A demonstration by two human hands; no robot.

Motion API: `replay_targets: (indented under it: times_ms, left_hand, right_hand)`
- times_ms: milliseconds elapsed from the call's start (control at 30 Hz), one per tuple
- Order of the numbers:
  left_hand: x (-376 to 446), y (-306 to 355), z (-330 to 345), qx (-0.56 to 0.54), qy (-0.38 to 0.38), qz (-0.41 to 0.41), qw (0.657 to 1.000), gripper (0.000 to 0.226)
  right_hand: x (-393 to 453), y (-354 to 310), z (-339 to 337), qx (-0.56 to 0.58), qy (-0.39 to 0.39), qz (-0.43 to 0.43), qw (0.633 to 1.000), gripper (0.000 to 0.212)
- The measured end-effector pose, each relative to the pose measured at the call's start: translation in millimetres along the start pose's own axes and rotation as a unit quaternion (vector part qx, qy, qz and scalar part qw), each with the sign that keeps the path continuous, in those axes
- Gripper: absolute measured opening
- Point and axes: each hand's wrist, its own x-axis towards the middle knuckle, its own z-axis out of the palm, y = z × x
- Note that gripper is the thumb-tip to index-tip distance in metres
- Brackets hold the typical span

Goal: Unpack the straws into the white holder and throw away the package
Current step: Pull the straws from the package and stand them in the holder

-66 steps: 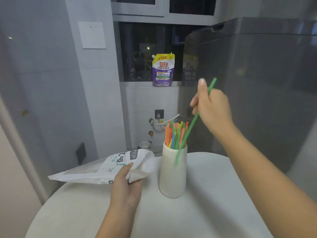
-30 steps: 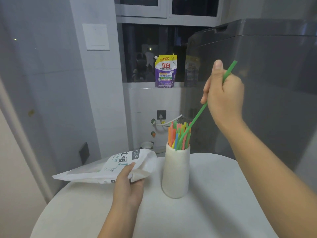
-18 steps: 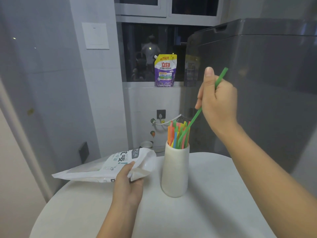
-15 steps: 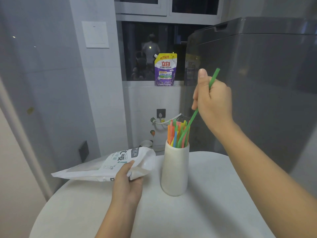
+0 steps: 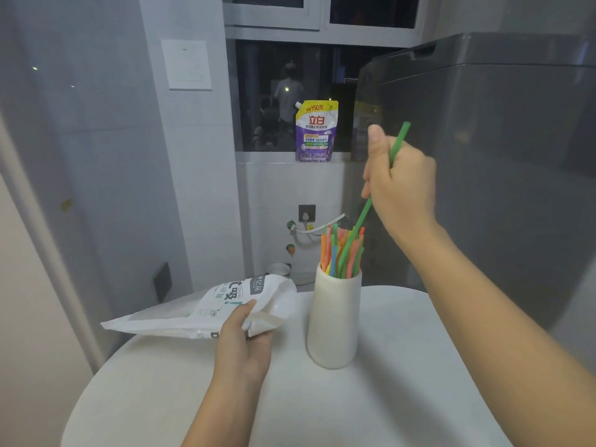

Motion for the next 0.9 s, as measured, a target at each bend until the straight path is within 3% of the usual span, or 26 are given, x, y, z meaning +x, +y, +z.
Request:
replay_targets:
  times_ms: [167, 333, 433, 533, 600, 667, 800, 900]
  left_hand:
    - [0, -2, 1, 0.0, 0.013, 0.0, 1.0, 0.026]
    - [-1, -1, 0, 0.003, 0.006, -0.003, 1.0, 0.019]
    - [2, 0, -1, 0.006, 0.004, 0.004, 1.0, 0.021]
    - [3, -1, -2, 0.01, 0.004, 0.008, 1.0, 0.029]
    - [3, -2, -2, 0.004, 0.004, 0.007, 1.0, 0.032]
    - [3, -2, -1, 0.003, 0.006, 0.001, 1.0, 0.03]
    - [2, -1, 0, 0.001, 0.005, -0.004, 1.0, 0.021]
    - [2, 1, -2, -0.007, 0.0, -0.002, 1.0, 0.026]
  right_hand:
    - [-3, 4, 2, -0.067, -0.056, 0.005, 0.996, 0.043]
    - [-23, 28, 20, -0.195, -0.163, 0.067, 0.965, 0.061]
    - [-47, 49, 30, -0.27, -0.18, 0.04, 0.945, 0.045]
    - [-59, 62, 31, -0.246, -0.209, 0.06, 0.945, 0.041]
    - [-57, 60, 28, -0.164, -0.144, 0.076, 0.973, 0.053]
    - [-55, 52, 25, -0.133, -0.108, 0.032, 0.985, 0.056]
    - [-73, 48, 26, -0.256, -0.246, -0.057, 0.933, 0.043]
    - [-82, 48, 24, -0.271, -0.235, -0.061, 0.932, 0.043]
